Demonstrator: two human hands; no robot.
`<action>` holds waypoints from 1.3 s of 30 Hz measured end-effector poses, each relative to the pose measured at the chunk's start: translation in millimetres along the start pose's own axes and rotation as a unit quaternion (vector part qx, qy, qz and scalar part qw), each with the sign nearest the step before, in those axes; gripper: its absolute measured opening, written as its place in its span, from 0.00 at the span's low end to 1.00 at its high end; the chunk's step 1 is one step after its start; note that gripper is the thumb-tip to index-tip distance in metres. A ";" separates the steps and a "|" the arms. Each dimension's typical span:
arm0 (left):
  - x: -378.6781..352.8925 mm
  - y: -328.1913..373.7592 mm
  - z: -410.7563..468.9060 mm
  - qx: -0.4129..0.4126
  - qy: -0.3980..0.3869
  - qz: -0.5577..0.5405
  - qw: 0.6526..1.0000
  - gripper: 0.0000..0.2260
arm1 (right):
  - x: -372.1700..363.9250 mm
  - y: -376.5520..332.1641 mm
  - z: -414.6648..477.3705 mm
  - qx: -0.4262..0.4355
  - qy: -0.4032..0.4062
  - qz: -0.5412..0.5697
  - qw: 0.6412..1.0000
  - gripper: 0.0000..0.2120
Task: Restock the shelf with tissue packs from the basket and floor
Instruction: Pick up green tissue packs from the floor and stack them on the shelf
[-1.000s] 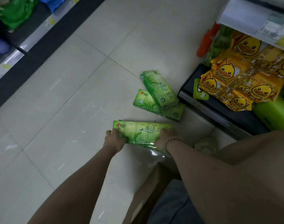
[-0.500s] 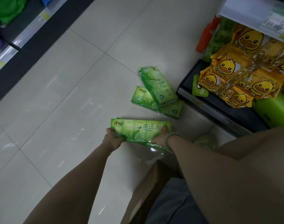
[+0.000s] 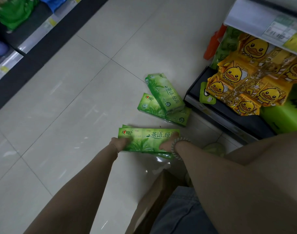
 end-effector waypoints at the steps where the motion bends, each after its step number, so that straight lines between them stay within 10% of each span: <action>1: -0.8 -0.7 -0.9 0.004 -0.010 0.005 1.000 0.28 | 0.1 -0.9 -1.6 0.001 -0.003 0.005 1.000 0.35; 15: 10.7 7.5 -22.5 -0.042 0.025 -0.034 0.998 0.29 | 22.1 -23.4 -24.5 0.003 0.036 0.028 0.999 0.28; 24: 41.3 42.4 -59.3 -0.163 0.064 -0.101 0.979 0.15 | 52.2 -44.0 -47.5 0.021 0.149 -0.023 0.988 0.44; 39: 90.5 106.1 -136.5 -0.446 0.119 -0.237 0.855 0.14 | 117.3 -62.8 -132.1 0.126 0.329 0.137 0.926 0.33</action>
Point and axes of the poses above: each hand's wrist, its own z-axis towards the middle knuckle, its own x-axis out of the back of the hand, y = z × x, the point moved 4 cm from there along z, towards the middle knuckle
